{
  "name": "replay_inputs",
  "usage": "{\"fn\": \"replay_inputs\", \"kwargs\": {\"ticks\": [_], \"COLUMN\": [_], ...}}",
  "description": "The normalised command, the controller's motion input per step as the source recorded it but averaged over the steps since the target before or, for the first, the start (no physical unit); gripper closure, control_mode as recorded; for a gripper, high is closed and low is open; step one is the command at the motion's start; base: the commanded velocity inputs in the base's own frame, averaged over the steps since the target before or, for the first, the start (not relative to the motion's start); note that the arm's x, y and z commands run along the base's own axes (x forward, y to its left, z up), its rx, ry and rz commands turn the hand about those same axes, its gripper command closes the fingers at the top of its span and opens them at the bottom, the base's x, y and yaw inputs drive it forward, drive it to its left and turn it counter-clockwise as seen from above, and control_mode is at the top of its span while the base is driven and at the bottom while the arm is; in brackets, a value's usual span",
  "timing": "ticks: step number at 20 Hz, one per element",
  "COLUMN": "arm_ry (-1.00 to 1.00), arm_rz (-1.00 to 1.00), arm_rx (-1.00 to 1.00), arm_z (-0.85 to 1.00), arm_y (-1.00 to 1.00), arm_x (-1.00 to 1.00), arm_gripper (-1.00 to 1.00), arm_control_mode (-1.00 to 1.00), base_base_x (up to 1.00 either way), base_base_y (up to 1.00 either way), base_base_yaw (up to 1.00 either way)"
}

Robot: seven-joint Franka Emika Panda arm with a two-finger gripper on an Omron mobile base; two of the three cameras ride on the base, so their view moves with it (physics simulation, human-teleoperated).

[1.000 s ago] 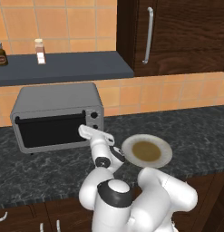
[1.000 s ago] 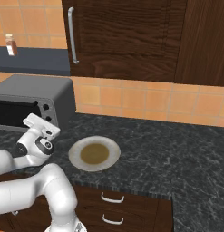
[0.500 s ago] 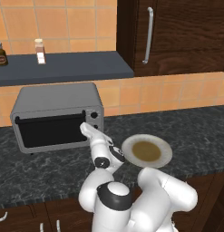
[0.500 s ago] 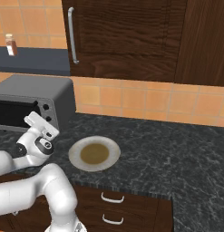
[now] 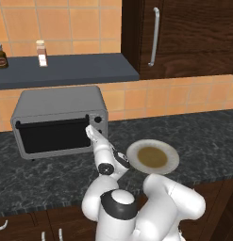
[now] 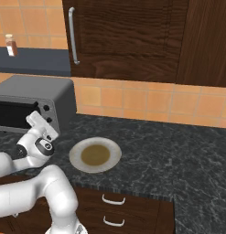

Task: Pick up the kebab skewer and baguette bread, and place them inside the toaster oven. Close the toaster oven door and start by setting the timer.

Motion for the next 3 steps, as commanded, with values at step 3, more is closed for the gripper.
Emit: {"fn": "replay_inputs", "kwargs": {"ticks": [3], "arm_ry": [0.0], "arm_rz": [-0.15], "arm_rx": [0.24], "arm_z": [0.0], "arm_y": [0.01], "arm_x": [0.0], "arm_gripper": [1.0], "arm_control_mode": [-1.0], "base_base_x": [0.0], "base_base_y": [0.0], "base_base_yaw": [0.0]}}
